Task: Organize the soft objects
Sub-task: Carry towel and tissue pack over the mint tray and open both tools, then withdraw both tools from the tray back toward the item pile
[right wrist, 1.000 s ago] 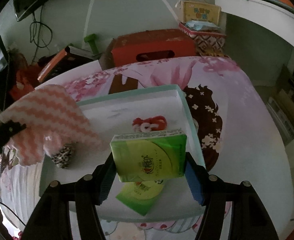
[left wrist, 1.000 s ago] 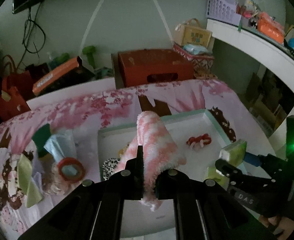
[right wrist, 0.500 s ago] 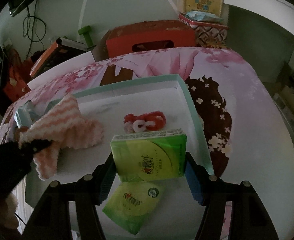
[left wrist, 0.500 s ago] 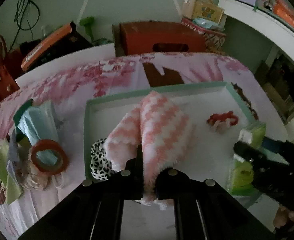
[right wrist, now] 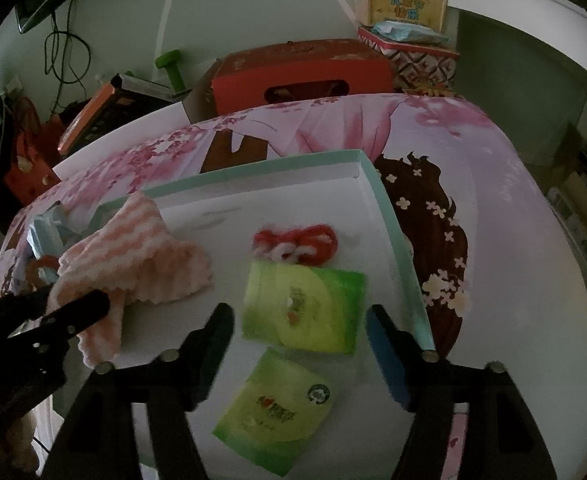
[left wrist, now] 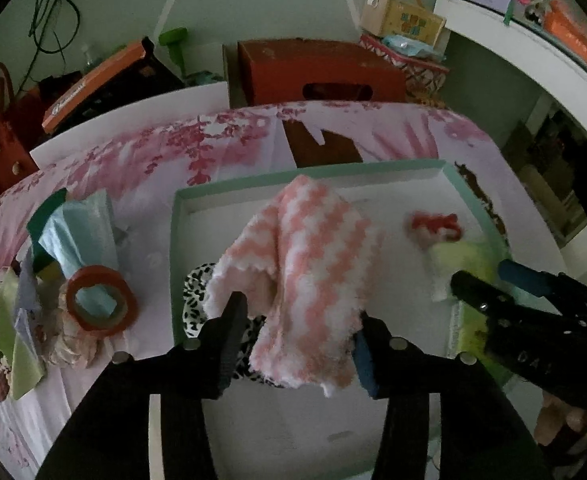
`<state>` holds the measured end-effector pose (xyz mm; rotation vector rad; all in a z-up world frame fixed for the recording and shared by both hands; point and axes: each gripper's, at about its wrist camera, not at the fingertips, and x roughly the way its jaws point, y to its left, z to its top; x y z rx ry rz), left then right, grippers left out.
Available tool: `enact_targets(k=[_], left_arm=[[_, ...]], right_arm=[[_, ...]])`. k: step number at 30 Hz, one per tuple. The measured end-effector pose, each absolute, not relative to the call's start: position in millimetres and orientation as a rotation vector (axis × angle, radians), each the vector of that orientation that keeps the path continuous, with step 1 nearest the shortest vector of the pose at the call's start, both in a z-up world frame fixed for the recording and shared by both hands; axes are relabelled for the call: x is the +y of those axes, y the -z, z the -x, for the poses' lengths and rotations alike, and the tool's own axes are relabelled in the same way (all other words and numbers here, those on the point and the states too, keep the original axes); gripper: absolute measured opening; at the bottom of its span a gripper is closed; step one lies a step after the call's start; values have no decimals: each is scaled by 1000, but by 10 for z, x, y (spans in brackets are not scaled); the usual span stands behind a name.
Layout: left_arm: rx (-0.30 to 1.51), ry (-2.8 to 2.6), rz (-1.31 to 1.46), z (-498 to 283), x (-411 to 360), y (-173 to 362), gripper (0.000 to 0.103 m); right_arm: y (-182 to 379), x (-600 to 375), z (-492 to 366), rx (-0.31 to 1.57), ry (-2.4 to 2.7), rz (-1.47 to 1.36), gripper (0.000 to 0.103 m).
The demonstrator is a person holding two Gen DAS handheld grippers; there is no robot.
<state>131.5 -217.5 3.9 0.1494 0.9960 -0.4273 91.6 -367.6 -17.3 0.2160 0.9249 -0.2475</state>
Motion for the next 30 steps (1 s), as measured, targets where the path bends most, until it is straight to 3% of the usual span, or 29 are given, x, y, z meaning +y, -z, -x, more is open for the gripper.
enact_targets(k=[6, 12, 15, 18, 30], left_arm=[[971, 421, -153, -1225, -2112, -196, 72], [962, 392, -145, -1182, -1974, -286, 91], [960, 362, -135, -1153, -1864, -314, 92], [978, 334, -107, -1142, -1724, -310, 101], [958, 226, -41, -1038, -975, -470, 102]], right_arm=[[115, -3612, -853, 925, 243, -212, 84], [44, -3505, -763, 923, 240, -203, 102], [3, -3422, -728, 926, 235, -186, 103], [-43, -3322, -700, 930, 225, -170, 103], [-331, -2659, -752, 913, 164, -64, 103]])
